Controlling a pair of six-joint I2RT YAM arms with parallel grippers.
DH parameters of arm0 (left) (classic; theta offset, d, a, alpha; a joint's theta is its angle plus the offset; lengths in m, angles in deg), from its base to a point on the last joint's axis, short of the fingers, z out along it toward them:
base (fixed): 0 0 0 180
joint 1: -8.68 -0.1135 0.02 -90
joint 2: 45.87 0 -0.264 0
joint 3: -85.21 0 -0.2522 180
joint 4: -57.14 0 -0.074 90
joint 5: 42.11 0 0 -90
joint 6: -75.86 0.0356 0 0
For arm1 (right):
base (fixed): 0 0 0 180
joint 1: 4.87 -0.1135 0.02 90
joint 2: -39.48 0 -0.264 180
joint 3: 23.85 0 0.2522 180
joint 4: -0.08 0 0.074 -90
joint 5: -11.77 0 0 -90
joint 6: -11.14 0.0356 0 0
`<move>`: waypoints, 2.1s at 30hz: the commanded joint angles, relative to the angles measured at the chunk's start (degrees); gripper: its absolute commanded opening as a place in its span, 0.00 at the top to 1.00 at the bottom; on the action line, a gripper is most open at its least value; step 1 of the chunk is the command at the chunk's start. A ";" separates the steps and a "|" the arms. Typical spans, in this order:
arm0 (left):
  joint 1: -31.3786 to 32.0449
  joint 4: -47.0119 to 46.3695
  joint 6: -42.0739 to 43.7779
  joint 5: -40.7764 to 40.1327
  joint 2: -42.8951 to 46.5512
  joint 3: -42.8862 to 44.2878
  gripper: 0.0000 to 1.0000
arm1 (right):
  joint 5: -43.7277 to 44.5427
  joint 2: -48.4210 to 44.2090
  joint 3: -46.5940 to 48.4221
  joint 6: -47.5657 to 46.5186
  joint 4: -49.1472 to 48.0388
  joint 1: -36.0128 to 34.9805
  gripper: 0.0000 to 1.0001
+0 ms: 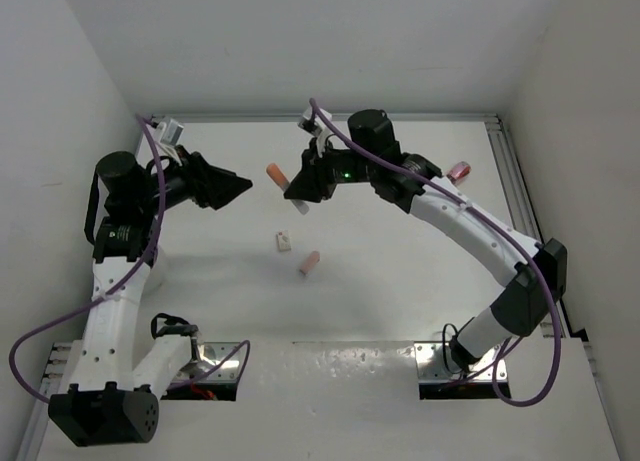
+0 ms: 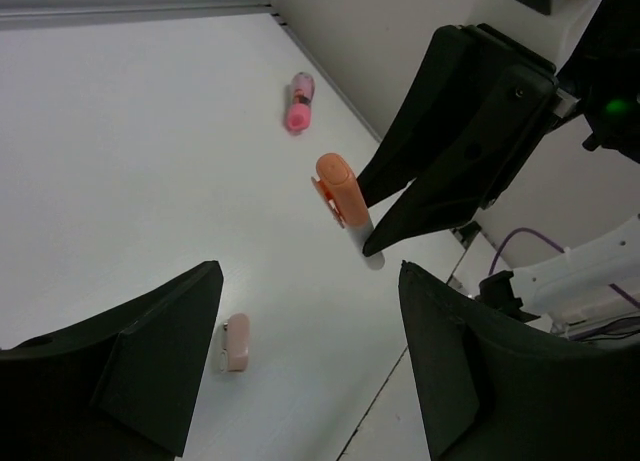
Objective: Sort the stationery into containers
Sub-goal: Pick up the stationery from the center of the board, then place the stationery in the storage box.
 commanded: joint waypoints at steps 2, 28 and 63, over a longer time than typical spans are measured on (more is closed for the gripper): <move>0.38 -6.62 -7.28 2.56 1.45 -1.70 0.23 | 2.55 0.57 4.12 -2.25 -0.13 -2.43 1.00; 1.00 -9.96 -12.21 2.30 1.54 -7.50 0.46 | 11.17 6.90 13.18 -5.85 0.31 -11.75 1.00; -4.10 37.94 53.52 -59.22 -11.39 8.95 1.00 | 7.39 -0.92 -0.44 -3.13 6.99 8.28 0.29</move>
